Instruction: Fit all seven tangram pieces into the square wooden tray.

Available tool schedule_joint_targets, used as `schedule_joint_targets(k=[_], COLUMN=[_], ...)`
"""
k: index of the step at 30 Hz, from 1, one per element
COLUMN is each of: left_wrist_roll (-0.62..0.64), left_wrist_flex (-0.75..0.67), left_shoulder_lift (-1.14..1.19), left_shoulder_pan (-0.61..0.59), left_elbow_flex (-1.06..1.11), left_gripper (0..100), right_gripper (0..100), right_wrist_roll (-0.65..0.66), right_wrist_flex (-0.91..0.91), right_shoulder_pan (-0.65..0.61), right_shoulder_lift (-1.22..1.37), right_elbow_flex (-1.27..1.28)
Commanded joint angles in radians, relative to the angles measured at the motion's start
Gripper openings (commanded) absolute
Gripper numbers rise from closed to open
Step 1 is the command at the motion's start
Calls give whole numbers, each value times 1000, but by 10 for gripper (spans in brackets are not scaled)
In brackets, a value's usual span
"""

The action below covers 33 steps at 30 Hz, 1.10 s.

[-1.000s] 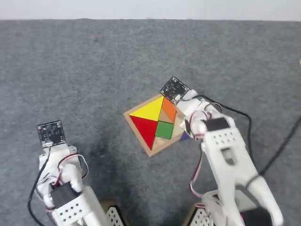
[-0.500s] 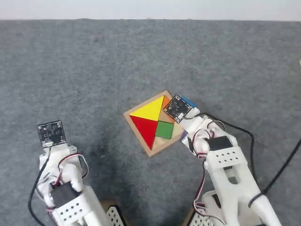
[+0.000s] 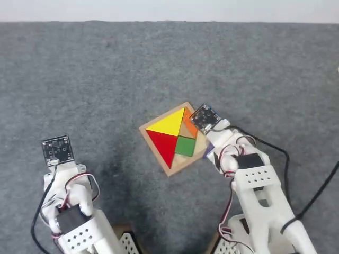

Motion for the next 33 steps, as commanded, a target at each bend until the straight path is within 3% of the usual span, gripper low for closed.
schedule_joint_targets(k=[1,10,26,33], left_wrist_roll=[-12,-12,-12,-12], left_wrist_flex=[5,5,5,5], left_shoulder_lift=[-8,-8,-8,-8], left_shoulder_pan=[5,5,5,5], left_elbow_flex=[-7,-7,-7,-7], left_gripper=[15,15,15,15], right_gripper=[75,75,75,75], right_wrist_roll=[-18,-20,-25,-23], right_wrist_flex=[-18,15,10,-38], right_shoulder_pan=[19,8,-67,-120], right_shoulder_lift=[-33,-13,464,529], right_elbow_flex=[-34,-40,-307,-331])
